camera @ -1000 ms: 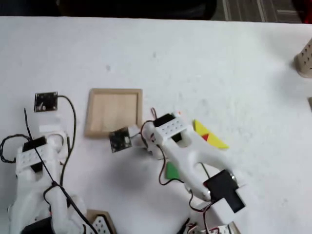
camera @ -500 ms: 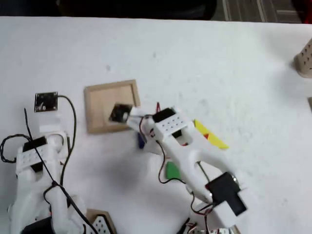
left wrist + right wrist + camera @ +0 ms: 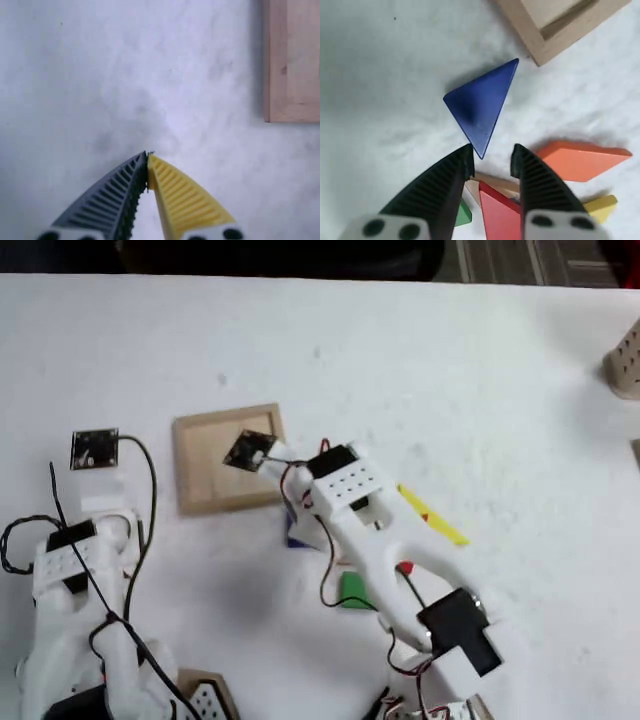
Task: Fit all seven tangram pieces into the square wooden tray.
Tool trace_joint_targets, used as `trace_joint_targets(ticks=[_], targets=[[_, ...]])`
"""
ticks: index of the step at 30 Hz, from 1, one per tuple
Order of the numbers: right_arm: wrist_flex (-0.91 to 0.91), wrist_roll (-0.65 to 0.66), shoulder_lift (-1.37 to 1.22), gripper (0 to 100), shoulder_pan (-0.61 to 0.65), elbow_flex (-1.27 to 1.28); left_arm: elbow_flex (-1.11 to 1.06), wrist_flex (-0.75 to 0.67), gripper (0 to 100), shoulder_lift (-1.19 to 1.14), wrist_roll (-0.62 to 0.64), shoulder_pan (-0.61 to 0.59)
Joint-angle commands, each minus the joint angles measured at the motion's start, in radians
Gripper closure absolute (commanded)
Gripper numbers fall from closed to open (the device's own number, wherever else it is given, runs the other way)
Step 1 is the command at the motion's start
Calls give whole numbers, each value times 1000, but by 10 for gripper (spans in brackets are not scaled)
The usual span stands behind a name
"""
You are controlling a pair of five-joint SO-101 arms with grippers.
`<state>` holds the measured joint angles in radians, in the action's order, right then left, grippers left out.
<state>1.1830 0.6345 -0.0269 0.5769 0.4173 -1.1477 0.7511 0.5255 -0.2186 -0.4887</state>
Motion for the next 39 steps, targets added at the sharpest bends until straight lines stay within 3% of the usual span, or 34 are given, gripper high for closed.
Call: trace_joint_targets(ticks=[1, 7, 12, 21, 26, 39], targets=[[-7, -25, 10, 779, 30, -46, 0, -26, 980, 30, -9, -5], [-45, -186, 4, 772, 143, -40, 0, -28, 980, 30, -9, -5], [-177, -282, -30, 772, 137, 8, 0, -28, 980, 30, -9, -5], [-199, -279, -94, 770, 130, 23, 0, -28, 980, 30, -9, -5], [-188, -279, -101, 696, 128, 25, 0, -28, 980, 28, -9, -5], [-153, -244, -104, 697, 170, 52, 0, -28, 980, 28, -9, -5]])
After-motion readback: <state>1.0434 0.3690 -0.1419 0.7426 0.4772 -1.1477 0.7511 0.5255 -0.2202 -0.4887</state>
